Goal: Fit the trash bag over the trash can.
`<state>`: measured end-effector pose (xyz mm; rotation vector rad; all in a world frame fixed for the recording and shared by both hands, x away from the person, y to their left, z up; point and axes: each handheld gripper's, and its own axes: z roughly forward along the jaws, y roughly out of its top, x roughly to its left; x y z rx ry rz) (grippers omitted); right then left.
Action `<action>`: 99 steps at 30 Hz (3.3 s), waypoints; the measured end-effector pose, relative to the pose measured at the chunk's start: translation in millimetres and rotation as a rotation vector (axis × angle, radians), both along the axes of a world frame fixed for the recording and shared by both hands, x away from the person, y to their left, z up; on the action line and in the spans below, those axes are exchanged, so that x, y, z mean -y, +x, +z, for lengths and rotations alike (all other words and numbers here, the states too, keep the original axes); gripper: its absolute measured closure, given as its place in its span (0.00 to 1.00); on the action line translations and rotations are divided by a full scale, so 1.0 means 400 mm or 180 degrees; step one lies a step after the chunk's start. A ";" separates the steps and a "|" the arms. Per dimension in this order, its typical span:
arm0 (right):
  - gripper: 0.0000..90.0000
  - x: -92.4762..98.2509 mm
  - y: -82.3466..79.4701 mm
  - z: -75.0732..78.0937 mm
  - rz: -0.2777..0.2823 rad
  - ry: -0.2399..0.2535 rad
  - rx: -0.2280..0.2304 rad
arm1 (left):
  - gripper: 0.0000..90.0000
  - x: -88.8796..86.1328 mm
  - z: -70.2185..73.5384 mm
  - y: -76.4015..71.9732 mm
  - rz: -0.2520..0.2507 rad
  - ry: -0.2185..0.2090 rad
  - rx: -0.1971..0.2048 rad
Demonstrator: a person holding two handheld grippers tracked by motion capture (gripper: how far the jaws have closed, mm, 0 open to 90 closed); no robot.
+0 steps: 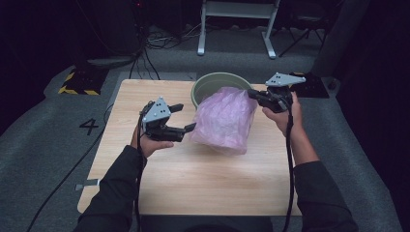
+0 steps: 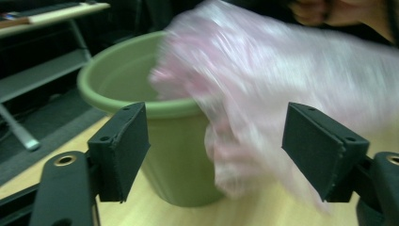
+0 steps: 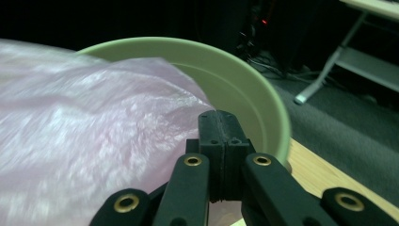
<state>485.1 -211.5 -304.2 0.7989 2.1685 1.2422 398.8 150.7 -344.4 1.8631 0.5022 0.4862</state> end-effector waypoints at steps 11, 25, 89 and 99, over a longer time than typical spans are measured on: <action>1.00 -0.015 0.040 -0.005 -0.0218 -0.0068 -0.0115 | 0.20 0.070 -0.050 -0.067 -0.0291 -0.0172 -0.0185; 0.99 -0.016 0.042 -0.013 -0.0258 -0.0131 -0.0157 | 0.28 0.160 -0.089 -0.081 -0.0160 -0.0081 -0.0102; 1.00 0.091 -0.216 -0.095 -0.0109 0.0364 0.0380 | 0.41 0.054 0.027 0.064 0.0906 0.0011 -0.0014; 1.00 0.098 -0.197 -0.099 -0.0206 0.0402 0.0231 | 0.30 0.100 0.004 -0.121 0.0369 0.0069 0.0154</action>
